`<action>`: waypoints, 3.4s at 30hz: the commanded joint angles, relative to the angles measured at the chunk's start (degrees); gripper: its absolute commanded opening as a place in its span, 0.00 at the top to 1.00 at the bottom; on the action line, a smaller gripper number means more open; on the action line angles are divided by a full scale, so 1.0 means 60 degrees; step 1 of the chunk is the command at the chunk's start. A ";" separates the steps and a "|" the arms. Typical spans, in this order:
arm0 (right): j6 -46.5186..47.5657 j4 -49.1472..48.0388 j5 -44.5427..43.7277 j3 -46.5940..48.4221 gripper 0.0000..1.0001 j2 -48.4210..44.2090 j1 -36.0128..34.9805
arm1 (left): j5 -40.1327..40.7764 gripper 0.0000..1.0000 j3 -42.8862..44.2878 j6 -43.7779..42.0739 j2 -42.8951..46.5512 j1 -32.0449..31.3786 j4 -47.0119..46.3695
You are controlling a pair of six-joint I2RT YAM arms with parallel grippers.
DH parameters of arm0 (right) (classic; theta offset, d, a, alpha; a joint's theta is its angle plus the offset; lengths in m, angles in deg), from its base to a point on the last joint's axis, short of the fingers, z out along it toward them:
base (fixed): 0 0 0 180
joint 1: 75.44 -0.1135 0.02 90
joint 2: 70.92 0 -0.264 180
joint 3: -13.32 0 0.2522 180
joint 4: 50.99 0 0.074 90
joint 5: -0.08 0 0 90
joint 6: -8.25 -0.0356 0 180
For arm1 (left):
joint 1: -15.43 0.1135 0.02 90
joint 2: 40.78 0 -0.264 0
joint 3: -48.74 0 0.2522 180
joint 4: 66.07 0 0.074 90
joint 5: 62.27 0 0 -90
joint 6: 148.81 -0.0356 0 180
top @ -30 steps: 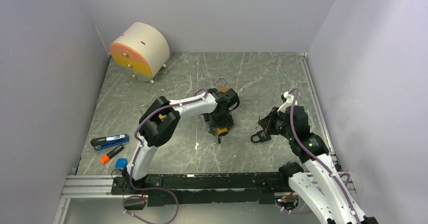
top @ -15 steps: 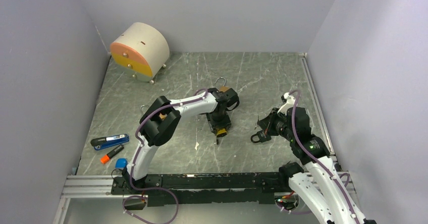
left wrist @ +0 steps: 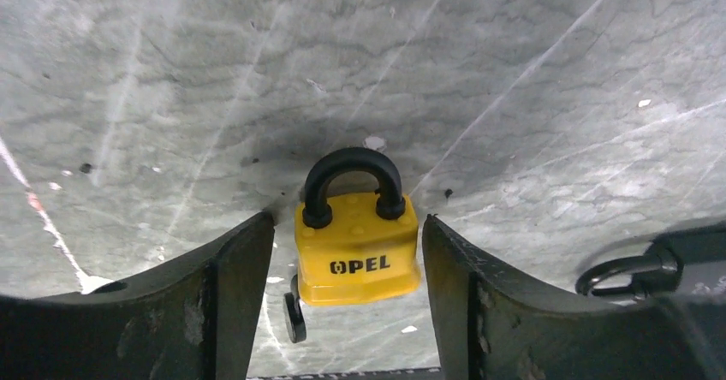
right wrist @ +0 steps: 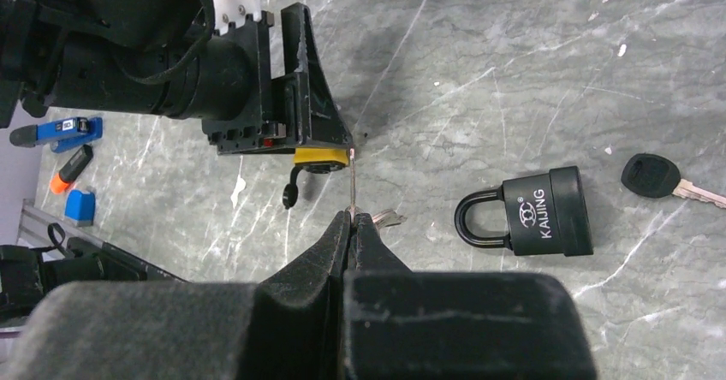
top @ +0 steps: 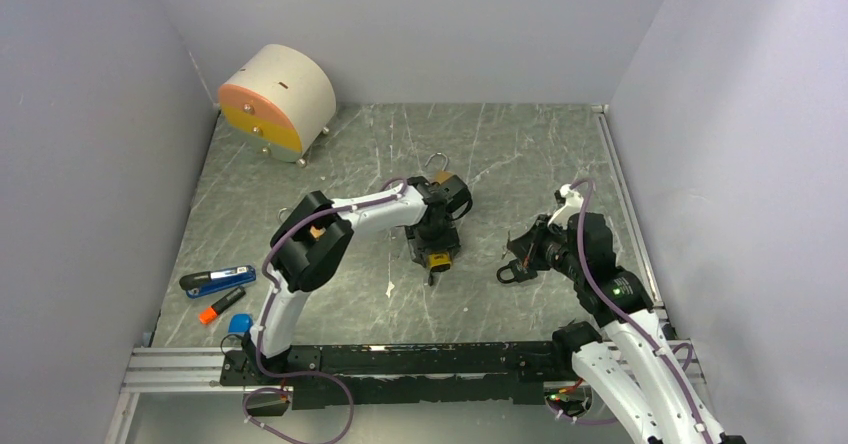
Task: Unlock with the key
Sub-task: Adjust the lock at the center of the board.
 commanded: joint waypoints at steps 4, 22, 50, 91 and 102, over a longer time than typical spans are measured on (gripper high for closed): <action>0.0052 -0.0435 0.0143 -0.0100 1.00 -0.0041 0.0030 | 0.1532 0.30 0.1203 -0.0715 -0.0040 -0.0165 0.0915; 0.0046 -0.0426 0.0132 -0.0138 1.00 -0.0116 0.0041 | 0.1691 0.39 0.2446 0.0899 -0.0709 -0.0604 0.2820; -0.0339 -0.0757 0.0719 -0.0169 1.00 0.0911 0.0032 | 0.1533 0.96 -0.1334 -0.1820 0.2180 -0.0669 -0.2698; -0.0504 -0.1490 0.0344 0.0393 1.00 0.5072 0.0033 | -0.6822 0.93 -0.4346 -0.0494 0.1214 0.0856 -1.0692; -0.0366 -0.2157 0.1860 0.0186 1.00 0.6640 0.0023 | -0.6330 0.76 -0.5073 -0.0351 0.0894 0.0970 -1.1775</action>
